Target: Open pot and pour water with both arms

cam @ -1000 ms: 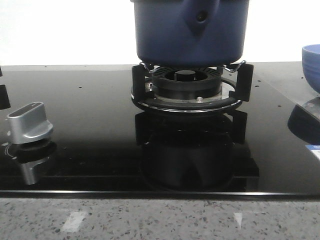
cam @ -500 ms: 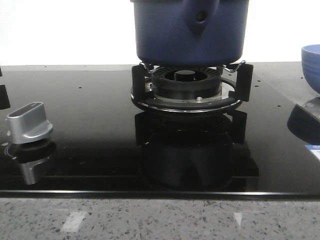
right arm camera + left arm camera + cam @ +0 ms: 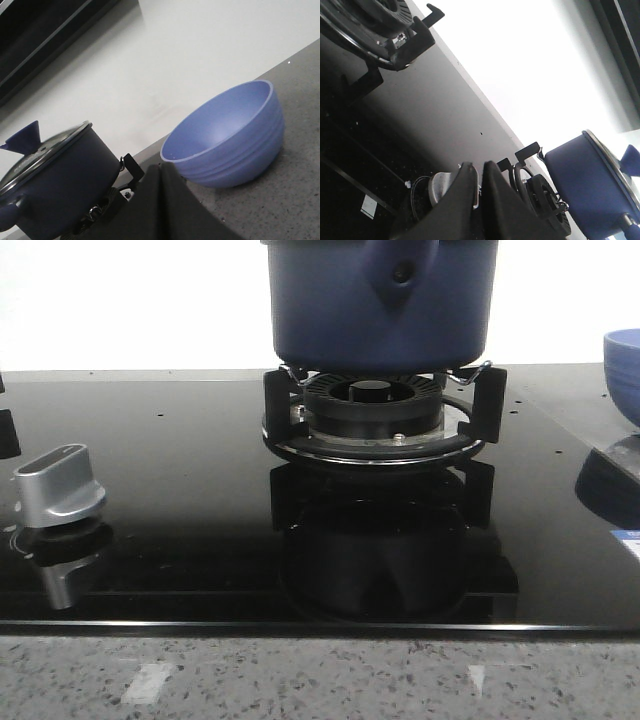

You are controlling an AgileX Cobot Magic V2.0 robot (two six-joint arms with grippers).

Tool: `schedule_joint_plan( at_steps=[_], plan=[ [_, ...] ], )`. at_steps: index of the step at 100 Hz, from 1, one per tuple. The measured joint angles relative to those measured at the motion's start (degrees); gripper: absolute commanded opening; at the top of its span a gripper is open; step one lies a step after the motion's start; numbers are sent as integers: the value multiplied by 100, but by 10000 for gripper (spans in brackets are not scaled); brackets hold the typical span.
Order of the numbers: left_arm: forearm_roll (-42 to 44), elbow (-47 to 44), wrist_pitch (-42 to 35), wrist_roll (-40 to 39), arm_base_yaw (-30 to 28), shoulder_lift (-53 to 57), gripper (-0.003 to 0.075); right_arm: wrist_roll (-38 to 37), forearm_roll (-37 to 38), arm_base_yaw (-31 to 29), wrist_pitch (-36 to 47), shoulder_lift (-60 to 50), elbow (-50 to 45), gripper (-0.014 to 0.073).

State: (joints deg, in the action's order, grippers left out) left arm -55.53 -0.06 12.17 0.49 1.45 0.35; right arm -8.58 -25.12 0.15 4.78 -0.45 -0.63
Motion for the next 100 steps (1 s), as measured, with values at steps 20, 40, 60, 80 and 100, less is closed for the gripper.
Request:
schedule_joint_plan(
  at_steps=[20,40,60,80,100],
  plan=[
    [-49,0,0,0,0,0,-20,-4,-14,0,33,0,0,-69],
    [-49,0,0,694,0,0,-20,-4,-14,0,-63,0,0,-69],
    [-49,35,-136,2065,0,0,-20,-4,-14,0,-135,0,0,-69],
    [-64,178,-318,2897,0,0,-20,-4,-14,0,-9,0,0,-69],
    [-526,264,-490,2970,0,0,-19,-4,-47,0,81,0,27,-68]
  ],
)
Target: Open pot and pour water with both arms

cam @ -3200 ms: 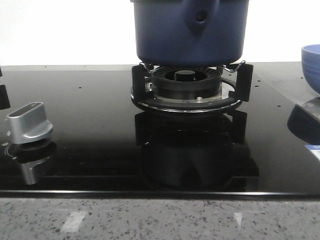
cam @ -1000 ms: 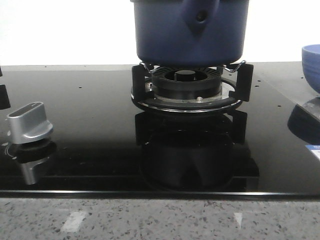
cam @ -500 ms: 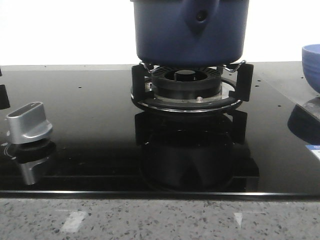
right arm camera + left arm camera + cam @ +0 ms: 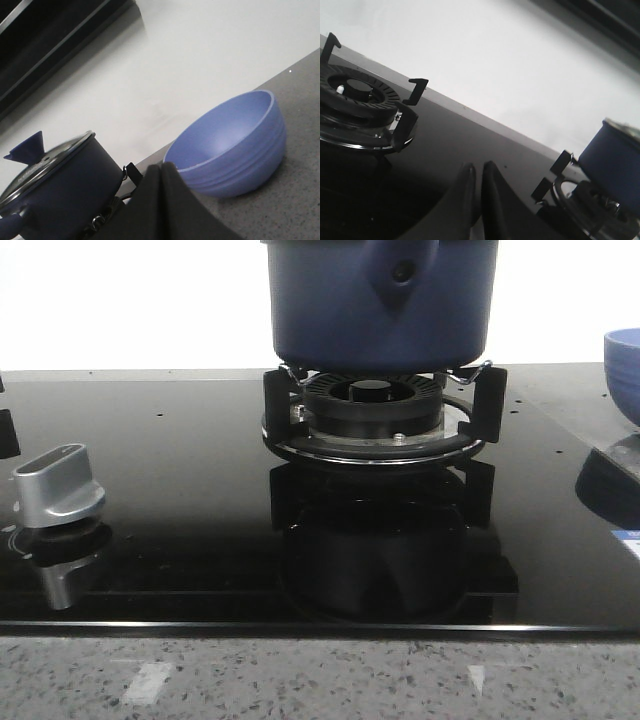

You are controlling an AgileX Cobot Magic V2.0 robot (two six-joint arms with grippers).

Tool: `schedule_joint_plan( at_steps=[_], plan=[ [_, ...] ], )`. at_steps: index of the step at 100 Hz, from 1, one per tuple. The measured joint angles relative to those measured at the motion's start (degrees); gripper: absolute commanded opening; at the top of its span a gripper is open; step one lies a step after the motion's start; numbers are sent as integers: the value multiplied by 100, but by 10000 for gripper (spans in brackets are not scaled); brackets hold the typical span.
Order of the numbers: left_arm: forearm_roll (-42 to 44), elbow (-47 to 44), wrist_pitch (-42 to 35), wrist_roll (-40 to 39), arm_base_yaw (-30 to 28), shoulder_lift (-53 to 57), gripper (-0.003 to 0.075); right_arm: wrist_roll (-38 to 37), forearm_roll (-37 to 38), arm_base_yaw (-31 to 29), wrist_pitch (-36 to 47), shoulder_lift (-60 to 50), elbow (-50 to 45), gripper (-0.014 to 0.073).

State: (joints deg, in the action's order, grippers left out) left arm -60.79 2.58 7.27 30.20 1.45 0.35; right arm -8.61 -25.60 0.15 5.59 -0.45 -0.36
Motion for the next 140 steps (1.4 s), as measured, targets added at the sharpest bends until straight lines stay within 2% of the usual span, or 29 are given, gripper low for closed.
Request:
schedule_joint_plan(
  at_steps=[19,36,60,87,111,121,128,140],
  plan=[
    [17,155,2,74,0,0,-20,0,130,0,-1044,0,406,-68],
    [734,698,357,389,0,-263,-20,0,967,0,-1767,142,940,-68],
    [1036,1604,1020,1071,0,-1464,-20,0,1824,0,-2085,682,1840,-68],
    [539,1876,742,1157,0,-2117,-20,10,3281,0,-2695,1261,2437,-68],
    [267,1876,769,1167,0,-2185,-20,10,3465,0,-2570,1284,2437,-64],
    [230,2007,1109,1403,0,-2347,-15,10,3408,0,-2570,1284,2437,-33],
    [230,2202,1488,1781,27,-2563,29,10,3332,0,-2570,1284,2437,21],
    [230,2642,1846,2382,336,-2997,179,10,3282,0,-2570,1284,2437,104]
  ],
)
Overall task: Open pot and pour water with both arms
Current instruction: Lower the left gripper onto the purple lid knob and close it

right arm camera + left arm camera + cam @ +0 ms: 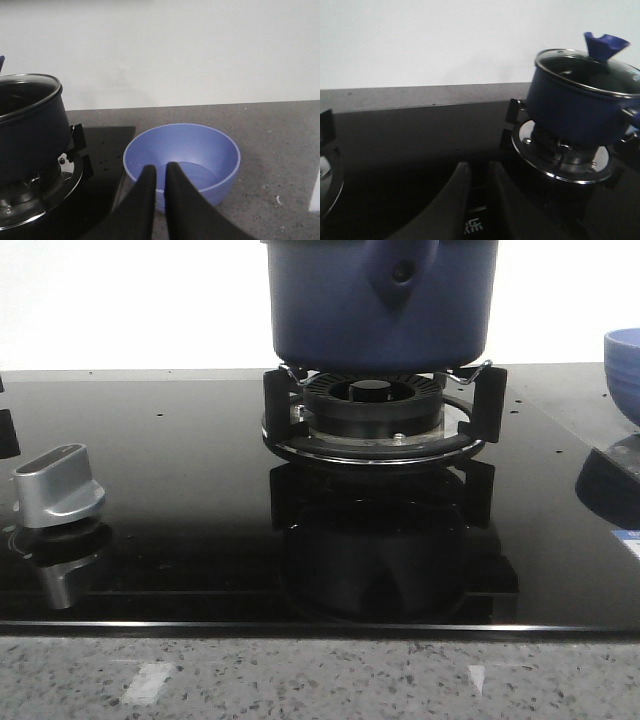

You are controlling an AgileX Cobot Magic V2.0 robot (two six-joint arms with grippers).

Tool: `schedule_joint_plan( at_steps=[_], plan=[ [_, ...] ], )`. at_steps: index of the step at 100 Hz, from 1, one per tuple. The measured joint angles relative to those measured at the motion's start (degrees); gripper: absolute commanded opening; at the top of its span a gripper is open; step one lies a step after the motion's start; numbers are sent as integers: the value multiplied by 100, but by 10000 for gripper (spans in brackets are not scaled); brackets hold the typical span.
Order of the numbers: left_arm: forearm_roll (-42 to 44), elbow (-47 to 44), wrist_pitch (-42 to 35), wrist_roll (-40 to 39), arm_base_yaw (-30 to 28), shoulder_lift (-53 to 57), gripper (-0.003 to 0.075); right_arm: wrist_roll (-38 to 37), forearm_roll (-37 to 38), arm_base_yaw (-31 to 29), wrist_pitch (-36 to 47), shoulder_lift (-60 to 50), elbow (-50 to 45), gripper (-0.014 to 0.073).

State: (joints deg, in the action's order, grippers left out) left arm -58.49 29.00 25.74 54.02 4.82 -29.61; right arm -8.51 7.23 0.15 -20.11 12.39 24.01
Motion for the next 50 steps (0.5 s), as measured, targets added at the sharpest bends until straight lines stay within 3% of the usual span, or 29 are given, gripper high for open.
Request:
schedule_joint_plan(
  at_steps=[15,40,50],
  plan=[
    [0,496,102,663,495,-601,326,0,-11,0,0,0,0,146],
    [-370,949,-108,920,1139,-1500,347,0,-11,0,0,0,0,155],
    [-447,1079,-68,1194,1327,-1795,433,0,-11,0,0,0,0,155]
  ],
)
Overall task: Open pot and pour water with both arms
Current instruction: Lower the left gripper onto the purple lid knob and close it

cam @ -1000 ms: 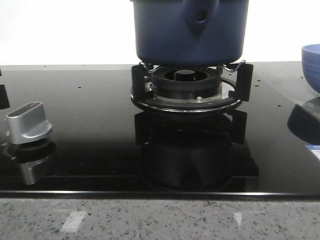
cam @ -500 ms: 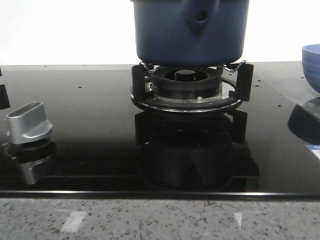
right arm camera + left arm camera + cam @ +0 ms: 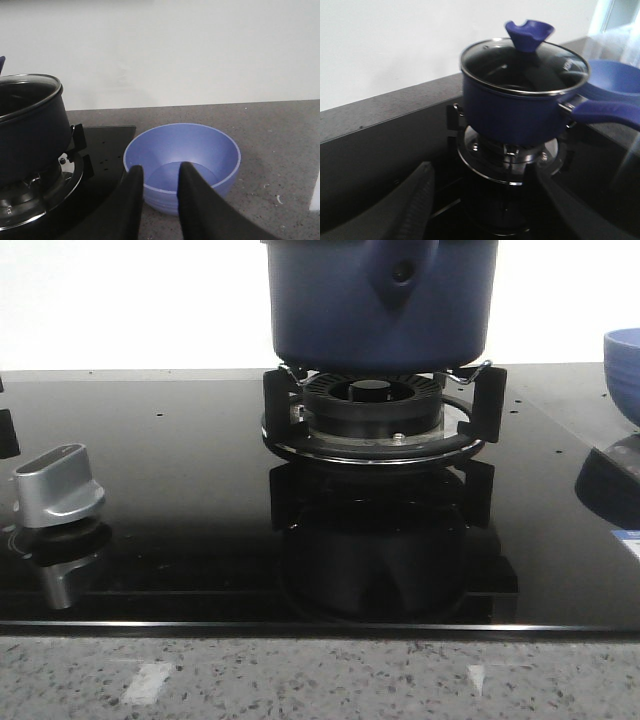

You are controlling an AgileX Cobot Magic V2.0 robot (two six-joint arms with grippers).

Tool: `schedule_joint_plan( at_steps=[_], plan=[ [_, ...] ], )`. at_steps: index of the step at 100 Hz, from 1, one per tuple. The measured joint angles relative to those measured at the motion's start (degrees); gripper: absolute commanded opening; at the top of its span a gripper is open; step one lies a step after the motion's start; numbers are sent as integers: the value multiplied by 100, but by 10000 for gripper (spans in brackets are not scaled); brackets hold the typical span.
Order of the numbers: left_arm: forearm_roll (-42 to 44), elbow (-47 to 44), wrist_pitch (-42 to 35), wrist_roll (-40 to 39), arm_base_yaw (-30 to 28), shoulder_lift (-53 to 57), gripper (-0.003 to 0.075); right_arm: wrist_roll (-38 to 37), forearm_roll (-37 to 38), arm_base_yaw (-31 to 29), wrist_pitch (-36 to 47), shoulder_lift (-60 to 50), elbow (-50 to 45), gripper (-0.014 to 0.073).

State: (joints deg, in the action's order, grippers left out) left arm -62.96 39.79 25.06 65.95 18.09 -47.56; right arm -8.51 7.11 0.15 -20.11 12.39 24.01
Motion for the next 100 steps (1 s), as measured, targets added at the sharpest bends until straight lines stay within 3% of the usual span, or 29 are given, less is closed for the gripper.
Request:
schedule_joint_plan(
  at_steps=[7,35,55,100],
  plan=[
    [-23,95,42,179,164,-188,463,0,0,0,0,0,0,155],
    [-59,374,-345,913,666,-570,463,0,0,0,0,0,0,155],
    [-182,399,-721,1089,691,-593,463,0,0,0,0,0,0,155],
    [-731,633,-693,1178,691,-850,463,0,0,0,0,2,0,155]
  ],
)
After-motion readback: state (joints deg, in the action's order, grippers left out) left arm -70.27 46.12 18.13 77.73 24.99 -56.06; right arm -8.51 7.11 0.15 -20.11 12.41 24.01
